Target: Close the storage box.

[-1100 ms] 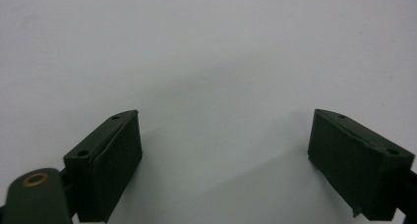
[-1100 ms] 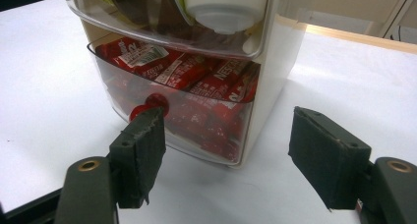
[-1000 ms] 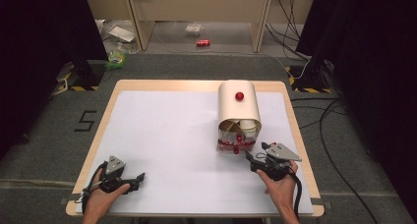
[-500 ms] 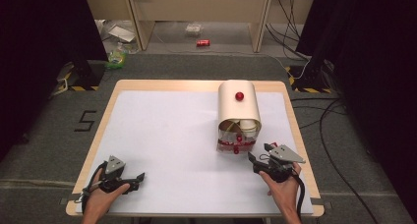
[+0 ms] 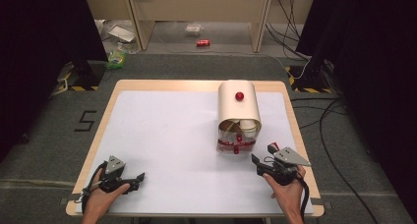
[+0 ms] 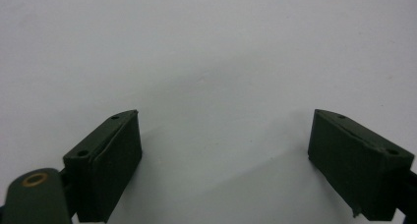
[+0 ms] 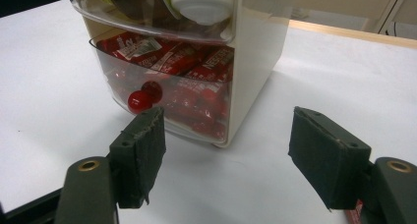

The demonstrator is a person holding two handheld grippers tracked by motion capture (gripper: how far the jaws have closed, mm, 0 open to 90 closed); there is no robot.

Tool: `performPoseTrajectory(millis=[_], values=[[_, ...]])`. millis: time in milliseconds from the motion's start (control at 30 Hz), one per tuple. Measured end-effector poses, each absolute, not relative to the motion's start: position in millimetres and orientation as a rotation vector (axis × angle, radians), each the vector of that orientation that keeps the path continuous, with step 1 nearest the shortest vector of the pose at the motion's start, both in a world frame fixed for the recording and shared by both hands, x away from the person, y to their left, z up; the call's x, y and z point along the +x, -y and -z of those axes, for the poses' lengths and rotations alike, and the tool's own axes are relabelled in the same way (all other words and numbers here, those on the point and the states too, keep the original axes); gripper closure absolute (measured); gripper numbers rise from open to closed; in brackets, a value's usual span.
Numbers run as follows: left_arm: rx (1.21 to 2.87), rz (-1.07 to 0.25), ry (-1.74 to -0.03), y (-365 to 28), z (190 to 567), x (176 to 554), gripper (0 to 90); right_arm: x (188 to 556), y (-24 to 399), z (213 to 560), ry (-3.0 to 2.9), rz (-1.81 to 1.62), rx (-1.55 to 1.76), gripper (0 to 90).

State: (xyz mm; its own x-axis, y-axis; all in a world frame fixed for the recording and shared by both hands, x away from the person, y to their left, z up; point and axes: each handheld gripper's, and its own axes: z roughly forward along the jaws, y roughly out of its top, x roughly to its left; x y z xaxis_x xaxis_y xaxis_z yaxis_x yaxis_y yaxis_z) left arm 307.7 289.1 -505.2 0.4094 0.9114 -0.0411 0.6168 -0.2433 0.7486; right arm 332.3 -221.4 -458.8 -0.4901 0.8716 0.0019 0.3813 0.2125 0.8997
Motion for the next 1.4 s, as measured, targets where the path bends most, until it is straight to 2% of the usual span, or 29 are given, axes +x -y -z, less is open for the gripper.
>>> performPoseTrajectory(millis=[1400], values=[[1.966, -0.537, -1.297, -289, 505, 308, 12.3, 303, 245, 459, -1.981, -1.225, 1.186, 30.8]])
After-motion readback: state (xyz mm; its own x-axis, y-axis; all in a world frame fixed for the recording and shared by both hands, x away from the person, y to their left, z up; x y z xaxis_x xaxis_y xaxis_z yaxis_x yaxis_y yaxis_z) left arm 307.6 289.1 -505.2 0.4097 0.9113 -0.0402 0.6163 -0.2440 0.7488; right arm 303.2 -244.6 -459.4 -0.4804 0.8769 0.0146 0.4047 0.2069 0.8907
